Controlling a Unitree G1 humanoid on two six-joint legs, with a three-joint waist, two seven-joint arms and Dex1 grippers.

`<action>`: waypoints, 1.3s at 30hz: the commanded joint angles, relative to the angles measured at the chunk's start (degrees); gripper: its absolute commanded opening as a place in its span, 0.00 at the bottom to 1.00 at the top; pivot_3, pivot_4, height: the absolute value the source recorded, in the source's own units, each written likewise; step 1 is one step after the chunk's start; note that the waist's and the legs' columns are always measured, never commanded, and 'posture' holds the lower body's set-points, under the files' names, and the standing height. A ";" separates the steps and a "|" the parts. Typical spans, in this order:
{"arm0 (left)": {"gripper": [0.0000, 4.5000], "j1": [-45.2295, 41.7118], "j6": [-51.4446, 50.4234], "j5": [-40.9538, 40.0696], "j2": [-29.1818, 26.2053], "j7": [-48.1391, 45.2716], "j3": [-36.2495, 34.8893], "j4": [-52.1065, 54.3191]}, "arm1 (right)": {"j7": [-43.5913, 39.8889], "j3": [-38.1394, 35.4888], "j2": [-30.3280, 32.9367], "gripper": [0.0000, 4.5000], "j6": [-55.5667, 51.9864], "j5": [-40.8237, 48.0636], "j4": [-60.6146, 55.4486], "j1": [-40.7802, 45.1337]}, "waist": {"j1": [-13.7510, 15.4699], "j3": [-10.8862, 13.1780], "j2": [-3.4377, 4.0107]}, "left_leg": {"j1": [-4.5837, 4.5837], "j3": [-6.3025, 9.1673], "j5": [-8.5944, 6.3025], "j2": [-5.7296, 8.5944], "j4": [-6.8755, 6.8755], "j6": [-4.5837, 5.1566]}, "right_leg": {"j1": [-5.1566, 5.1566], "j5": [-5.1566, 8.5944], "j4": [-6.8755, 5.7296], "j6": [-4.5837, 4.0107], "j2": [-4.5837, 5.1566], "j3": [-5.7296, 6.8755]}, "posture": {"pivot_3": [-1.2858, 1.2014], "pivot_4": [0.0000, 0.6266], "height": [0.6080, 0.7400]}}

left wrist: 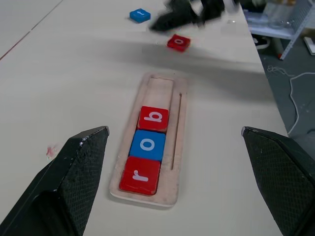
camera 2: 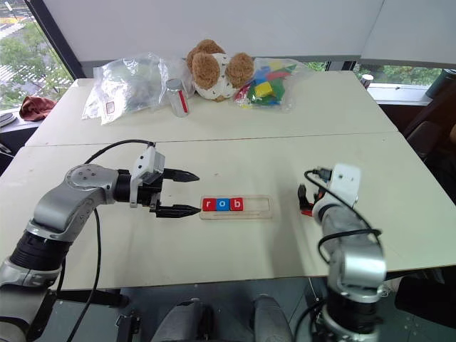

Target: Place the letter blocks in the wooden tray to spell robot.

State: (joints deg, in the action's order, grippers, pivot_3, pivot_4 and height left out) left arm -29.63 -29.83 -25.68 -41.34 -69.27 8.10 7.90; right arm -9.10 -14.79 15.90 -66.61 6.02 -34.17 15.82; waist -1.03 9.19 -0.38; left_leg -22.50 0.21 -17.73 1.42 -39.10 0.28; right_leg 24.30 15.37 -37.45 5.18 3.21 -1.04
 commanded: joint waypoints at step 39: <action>1.00 4.97 -2.53 -1.35 -7.80 -2.17 -3.56 7.64 | -65.11 13.01 33.36 0.26 67.31 5.71 56.66 2.90 | 0.42 0.05 -0.06 | 0.09 -0.03 -0.09 -0.07 -0.05 0.13 | -0.29 0.00 0.27 0.01 0.14 -0.01 | 0.52 0.24 1.00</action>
State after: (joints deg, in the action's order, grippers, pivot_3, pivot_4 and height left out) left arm -23.74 -33.15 -26.79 -48.29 -71.03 5.61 15.04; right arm -74.06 -0.85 48.81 0.44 11.07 22.71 18.36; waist -0.61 9.24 -0.44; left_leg -22.41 0.18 -17.82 1.34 -39.15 0.41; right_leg 24.01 15.37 -37.18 5.18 3.35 -1.05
